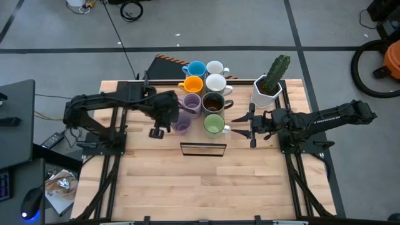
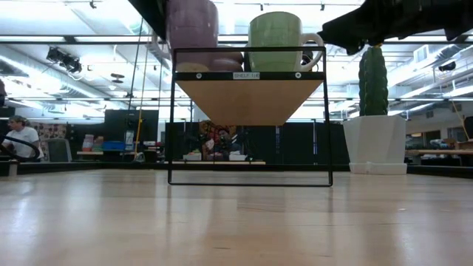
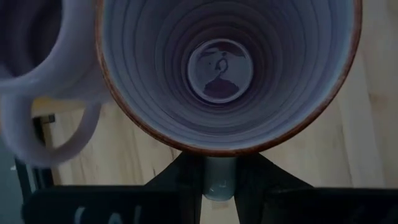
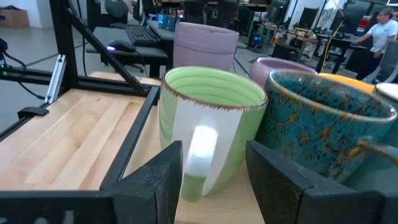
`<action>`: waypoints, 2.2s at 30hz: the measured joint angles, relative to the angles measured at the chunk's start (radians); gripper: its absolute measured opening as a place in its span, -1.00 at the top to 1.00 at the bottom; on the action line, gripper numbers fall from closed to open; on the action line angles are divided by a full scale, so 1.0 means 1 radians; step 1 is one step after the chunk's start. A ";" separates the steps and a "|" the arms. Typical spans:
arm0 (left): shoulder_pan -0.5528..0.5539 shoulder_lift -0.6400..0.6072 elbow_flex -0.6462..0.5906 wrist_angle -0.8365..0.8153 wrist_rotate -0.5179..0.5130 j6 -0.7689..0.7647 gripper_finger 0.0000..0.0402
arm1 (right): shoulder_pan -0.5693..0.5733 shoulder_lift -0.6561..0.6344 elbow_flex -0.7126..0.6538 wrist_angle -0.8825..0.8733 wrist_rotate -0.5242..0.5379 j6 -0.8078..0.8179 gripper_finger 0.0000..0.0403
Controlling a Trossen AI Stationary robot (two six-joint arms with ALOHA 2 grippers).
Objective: Place coffee mugs
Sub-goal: Put the purple mug on the shelf
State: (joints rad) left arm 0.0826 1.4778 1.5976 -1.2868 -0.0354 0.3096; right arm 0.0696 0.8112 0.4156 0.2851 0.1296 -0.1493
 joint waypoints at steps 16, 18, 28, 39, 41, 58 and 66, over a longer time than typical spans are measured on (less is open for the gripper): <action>-0.001 0.129 0.054 0.061 0.058 0.015 0.69 | 0.000 0.000 0.000 -0.004 0.032 -0.019 0.10; -0.001 0.129 0.054 0.077 0.058 0.011 0.69 | 0.000 0.000 0.000 -0.002 0.031 -0.023 0.10; 0.000 0.128 0.053 0.108 0.056 -0.076 0.69 | 0.000 0.000 0.000 -0.002 0.027 -0.026 0.10; -0.002 0.145 0.049 0.089 0.036 -0.110 0.69 | 0.003 0.000 0.000 0.002 0.026 -0.026 0.10; -0.006 0.157 0.049 0.087 0.034 -0.108 0.69 | 0.005 0.000 0.000 0.002 0.026 -0.026 0.10; -0.008 0.165 0.049 0.076 0.010 -0.114 0.13 | 0.022 0.000 0.000 0.005 0.025 -0.029 0.10; -0.022 0.165 0.088 0.057 0.010 -0.116 -0.05 | 0.022 0.000 0.000 0.004 0.025 -0.029 0.10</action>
State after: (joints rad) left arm 0.0604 1.6432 1.6856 -1.2299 -0.0257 0.1936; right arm 0.0914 0.8116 0.4156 0.2892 0.1543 -0.1783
